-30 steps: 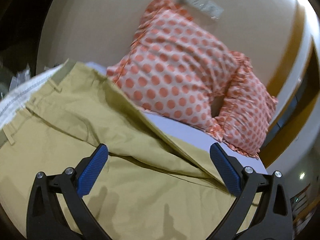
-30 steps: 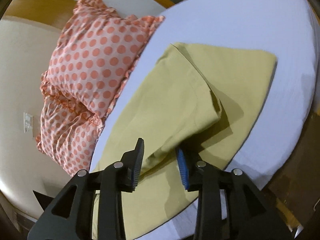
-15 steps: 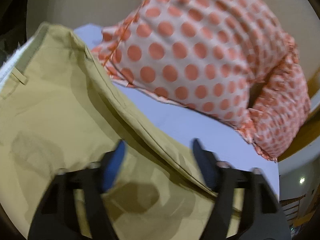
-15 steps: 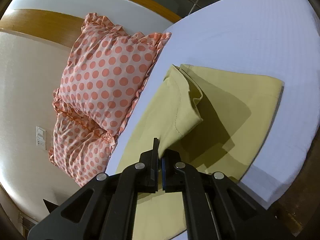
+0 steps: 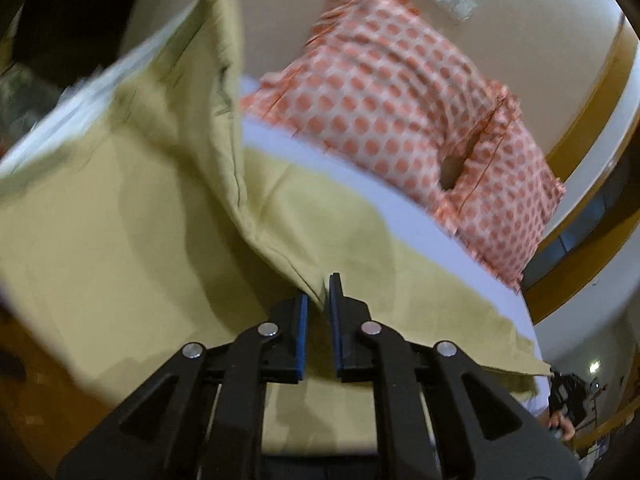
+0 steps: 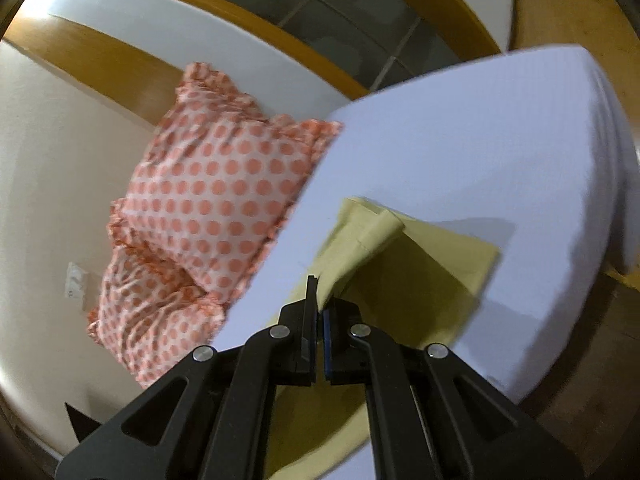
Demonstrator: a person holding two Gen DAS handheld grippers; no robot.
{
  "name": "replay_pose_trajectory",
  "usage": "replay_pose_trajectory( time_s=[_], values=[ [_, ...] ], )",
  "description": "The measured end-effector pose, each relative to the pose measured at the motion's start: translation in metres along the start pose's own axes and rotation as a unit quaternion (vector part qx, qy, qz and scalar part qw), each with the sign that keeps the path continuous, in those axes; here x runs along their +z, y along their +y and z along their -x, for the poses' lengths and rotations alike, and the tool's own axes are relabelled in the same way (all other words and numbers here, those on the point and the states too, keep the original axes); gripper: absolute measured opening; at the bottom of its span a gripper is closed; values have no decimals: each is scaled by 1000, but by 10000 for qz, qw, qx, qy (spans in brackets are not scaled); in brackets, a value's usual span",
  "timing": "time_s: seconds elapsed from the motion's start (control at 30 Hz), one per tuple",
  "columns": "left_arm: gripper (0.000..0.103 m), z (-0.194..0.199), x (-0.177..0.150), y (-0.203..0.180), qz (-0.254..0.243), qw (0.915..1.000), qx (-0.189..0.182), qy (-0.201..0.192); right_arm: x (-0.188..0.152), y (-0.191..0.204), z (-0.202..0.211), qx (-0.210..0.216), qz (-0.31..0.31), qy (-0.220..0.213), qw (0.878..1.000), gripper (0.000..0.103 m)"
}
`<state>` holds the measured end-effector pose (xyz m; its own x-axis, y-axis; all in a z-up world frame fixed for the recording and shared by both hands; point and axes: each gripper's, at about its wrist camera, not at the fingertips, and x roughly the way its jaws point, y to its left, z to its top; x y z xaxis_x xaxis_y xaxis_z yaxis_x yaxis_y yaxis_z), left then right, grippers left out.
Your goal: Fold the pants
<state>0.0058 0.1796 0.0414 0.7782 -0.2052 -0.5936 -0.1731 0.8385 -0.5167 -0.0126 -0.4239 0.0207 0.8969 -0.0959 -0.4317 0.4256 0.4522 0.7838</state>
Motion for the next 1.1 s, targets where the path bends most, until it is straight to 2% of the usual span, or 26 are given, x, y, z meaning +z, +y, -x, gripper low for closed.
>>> replay_pose_trajectory(
  time_s=[0.07,0.17,0.4,0.53,0.6,0.67,0.7,0.73,0.8,0.93,0.97,1.0,1.03,1.07,1.1],
  values=[
    [9,0,-21,14,289,9995,56,123,-4,-8,-5,-99,-75,72,9999,2],
    [6,1,-34,27,543,9985,-50,91,-6,-13,-4,-185,-65,78,9998,2],
    [3,9,-44,15,307,9991,-190,-204,-6,-23,0,-301,-177,73,9994,2],
    [3,10,-50,16,251,9994,-161,-151,-7,-21,0,-512,-16,125,9986,3],
    [4,9,-57,19,214,9995,-199,-80,-9,-18,6,-659,72,40,9978,12],
    [7,11,-64,22,210,9992,-341,-82,-8,-17,16,-861,182,-195,9959,49],
    [14,13,-67,23,212,9989,-393,-115,-8,-18,20,-973,232,-321,9945,53],
    [18,16,-70,24,203,9987,-439,-153,-7,-19,24,-1105,268,-437,9926,54],
    [31,22,-74,25,169,9981,-521,-270,-8,-26,26,-1251,268,-506,9905,53],
    [42,25,-75,22,105,9971,-659,-366,-15,-26,22,-1023,441,-479,9926,50],
    [45,25,-75,21,103,9969,-683,-371,-19,-24,17,-892,480,-375,9941,43],
    [47,25,-75,21,101,9966,-720,-375,-22,-22,10,-767,531,-266,9953,41],
    [47,25,-75,20,96,9965,-734,-381,-24,-21,7,-715,599,-240,9954,30],
    [49,26,-75,21,96,9963,-755,-396,-26,-20,-1,-661,694,-158,9953,8],
    [51,26,-75,21,101,9961,-772,-416,-27,-21,-5,-602,698,-125,9957,6]
  ],
)
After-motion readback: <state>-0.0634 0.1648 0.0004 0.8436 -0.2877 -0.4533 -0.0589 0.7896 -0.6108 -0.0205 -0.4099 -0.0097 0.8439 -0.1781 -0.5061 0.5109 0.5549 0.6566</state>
